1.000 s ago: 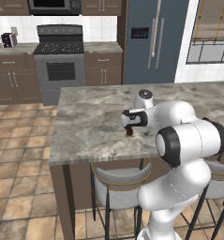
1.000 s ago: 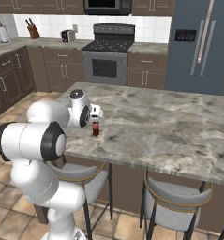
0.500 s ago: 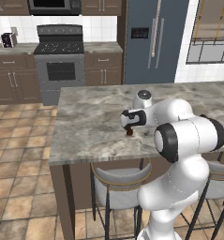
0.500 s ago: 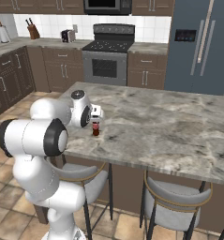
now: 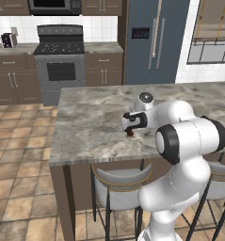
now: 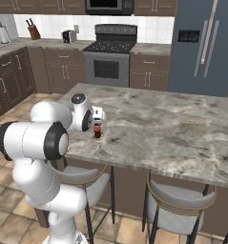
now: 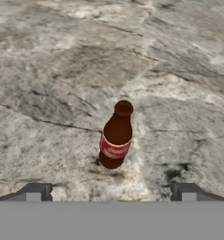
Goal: Place the large bottle from the dining counter next to the other large bottle outside the sink, and place the small bottle from the dining counter next to the other small bottle inside the sink.
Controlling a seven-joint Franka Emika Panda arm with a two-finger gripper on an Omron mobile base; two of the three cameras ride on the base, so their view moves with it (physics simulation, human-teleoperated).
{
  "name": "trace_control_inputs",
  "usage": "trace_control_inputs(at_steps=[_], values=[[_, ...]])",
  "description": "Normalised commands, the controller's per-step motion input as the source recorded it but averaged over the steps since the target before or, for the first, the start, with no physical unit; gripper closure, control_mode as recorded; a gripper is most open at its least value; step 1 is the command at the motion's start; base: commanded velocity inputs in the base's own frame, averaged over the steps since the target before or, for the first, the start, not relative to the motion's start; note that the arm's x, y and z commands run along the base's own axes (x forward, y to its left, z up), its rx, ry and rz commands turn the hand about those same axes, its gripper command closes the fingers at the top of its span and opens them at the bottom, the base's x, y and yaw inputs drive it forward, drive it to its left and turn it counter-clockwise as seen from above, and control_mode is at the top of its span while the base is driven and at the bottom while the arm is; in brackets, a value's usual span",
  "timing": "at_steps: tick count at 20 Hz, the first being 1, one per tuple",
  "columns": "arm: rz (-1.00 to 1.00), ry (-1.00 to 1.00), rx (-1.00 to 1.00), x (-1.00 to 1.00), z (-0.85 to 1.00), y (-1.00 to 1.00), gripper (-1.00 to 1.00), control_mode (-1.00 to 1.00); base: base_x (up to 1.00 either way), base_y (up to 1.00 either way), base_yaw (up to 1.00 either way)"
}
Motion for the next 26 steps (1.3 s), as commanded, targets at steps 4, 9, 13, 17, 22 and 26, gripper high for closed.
trace_control_inputs(at_steps=[4, 9, 13, 17, 22, 26], values=[[0.0, -0.07, 0.0, 0.0, -0.02, 0.0, -1.0, -1.0, 0.0, 0.0, 0.0], [0.0, 0.0, 0.0, 0.0, -0.09, 0.0, -1.0, -1.0, 0.0, 0.0, 0.0], [0.0, 0.0, 0.0, 0.05, -0.15, 0.0, -1.0, -1.0, 0.0, 0.0, 0.0], [0.0, 0.0, 0.0, 0.09, -0.03, 0.0, -1.0, -1.0, 0.0, 0.0, 0.0], [0.0, 0.0, 0.0, 0.12, 0.0, 0.0, -1.0, -1.0, 0.0, 0.0, 0.0], [0.0, 0.0, 0.0, 0.03, 0.0, 0.0, -1.0, -1.0, 0.0, 0.0, 0.0]])
